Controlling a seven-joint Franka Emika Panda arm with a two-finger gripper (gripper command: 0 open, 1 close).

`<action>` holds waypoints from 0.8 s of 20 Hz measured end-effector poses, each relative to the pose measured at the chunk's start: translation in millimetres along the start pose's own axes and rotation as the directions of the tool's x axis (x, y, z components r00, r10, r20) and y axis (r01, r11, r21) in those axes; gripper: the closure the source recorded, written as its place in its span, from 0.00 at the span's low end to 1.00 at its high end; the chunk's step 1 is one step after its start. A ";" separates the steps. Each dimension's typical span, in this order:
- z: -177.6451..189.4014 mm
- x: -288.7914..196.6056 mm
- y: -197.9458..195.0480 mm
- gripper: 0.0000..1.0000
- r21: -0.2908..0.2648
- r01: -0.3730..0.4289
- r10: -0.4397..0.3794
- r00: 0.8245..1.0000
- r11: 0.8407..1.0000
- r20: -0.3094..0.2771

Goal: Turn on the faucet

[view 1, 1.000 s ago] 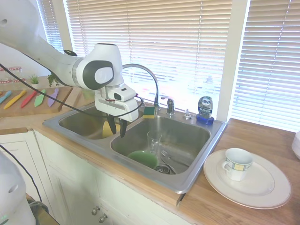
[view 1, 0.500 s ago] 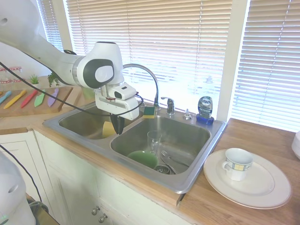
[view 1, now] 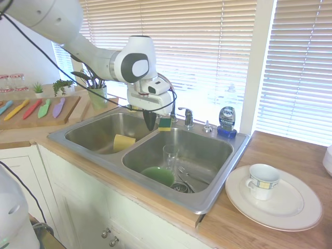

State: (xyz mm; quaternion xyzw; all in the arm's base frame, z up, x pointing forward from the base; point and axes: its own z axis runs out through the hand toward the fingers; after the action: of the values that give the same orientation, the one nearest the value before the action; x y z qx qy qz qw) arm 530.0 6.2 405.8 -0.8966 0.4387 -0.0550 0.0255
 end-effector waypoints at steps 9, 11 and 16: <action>-5.2 72.1 -80.1 1.00 -0.001 -0.037 0.037 0.999 0.999 0.000; 3.2 88.6 -92.3 1.00 -0.012 -0.046 0.046 0.999 0.999 0.004; 18.8 111.6 -118.1 1.00 -0.032 -0.051 0.051 0.999 0.998 0.015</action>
State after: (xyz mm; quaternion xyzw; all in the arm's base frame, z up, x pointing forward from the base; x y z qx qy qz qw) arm 692.9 -9.4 406.8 -0.8857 0.4622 -0.0402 0.0165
